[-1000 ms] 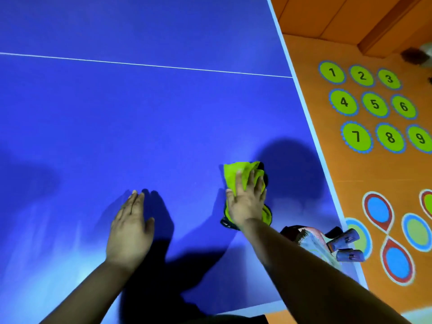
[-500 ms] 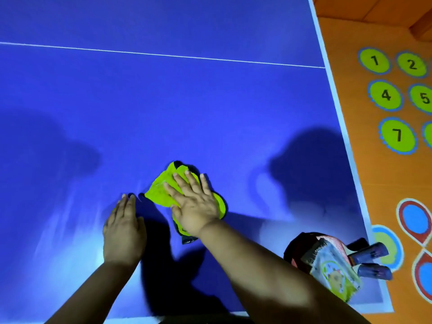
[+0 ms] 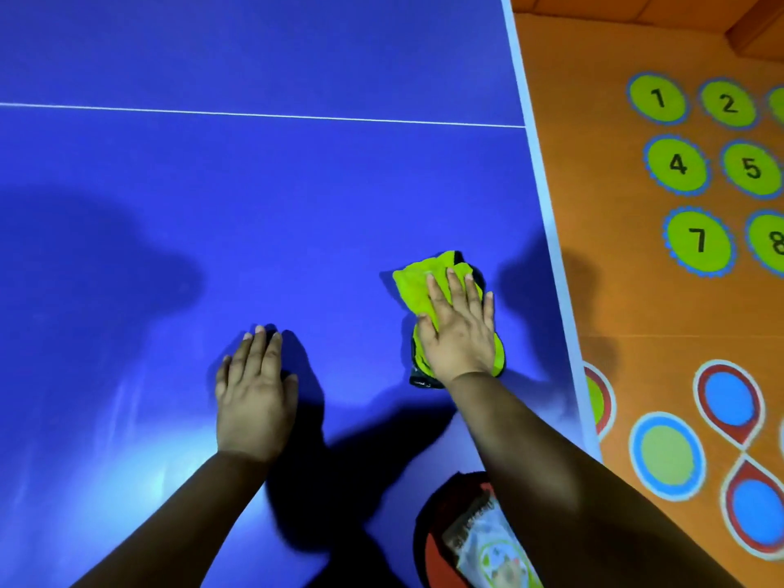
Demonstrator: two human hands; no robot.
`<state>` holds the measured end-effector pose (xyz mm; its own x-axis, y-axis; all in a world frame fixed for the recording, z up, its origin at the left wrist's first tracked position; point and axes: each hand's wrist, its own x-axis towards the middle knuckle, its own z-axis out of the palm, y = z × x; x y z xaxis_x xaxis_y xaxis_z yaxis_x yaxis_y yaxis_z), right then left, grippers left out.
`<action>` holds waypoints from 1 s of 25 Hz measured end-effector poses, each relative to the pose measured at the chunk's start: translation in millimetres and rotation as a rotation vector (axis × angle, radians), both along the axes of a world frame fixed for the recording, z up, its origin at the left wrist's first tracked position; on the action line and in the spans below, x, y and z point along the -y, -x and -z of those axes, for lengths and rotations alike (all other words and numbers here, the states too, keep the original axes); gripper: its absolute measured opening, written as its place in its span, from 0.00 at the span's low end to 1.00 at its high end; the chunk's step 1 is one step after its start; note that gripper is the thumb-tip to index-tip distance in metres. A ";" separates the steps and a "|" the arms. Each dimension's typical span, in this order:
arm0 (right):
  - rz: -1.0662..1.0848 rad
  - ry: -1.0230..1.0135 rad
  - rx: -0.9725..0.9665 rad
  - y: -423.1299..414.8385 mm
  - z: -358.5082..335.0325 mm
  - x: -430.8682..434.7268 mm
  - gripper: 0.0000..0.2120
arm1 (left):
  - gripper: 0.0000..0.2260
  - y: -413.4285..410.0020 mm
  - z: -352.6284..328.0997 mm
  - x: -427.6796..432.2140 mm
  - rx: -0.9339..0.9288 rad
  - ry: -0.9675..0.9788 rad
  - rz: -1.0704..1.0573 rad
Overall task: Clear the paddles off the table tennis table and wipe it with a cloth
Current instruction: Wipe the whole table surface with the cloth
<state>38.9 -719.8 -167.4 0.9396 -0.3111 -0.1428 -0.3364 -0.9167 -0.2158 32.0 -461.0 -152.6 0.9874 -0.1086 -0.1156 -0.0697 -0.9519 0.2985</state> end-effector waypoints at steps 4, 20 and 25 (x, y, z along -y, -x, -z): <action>0.173 0.047 0.069 -2.4 6.7 85.4 0.31 | 0.28 -20.4 11.3 32.3 0.054 -0.017 0.058; 0.438 0.021 0.053 -43.9 7.4 -58.2 0.32 | 0.24 -174.9 36.3 -87.3 0.188 -0.039 0.074; 0.254 0.116 0.089 -81.6 17.2 -167.8 0.30 | 0.24 -180.2 38.2 -96.6 0.157 -0.021 0.078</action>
<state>120.5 -552.0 -184.6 0.8369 -0.5472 -0.0128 -0.5424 -0.8261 -0.1530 212.1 -364.4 -190.8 0.9820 -0.1851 0.0366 -0.1882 -0.9477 0.2578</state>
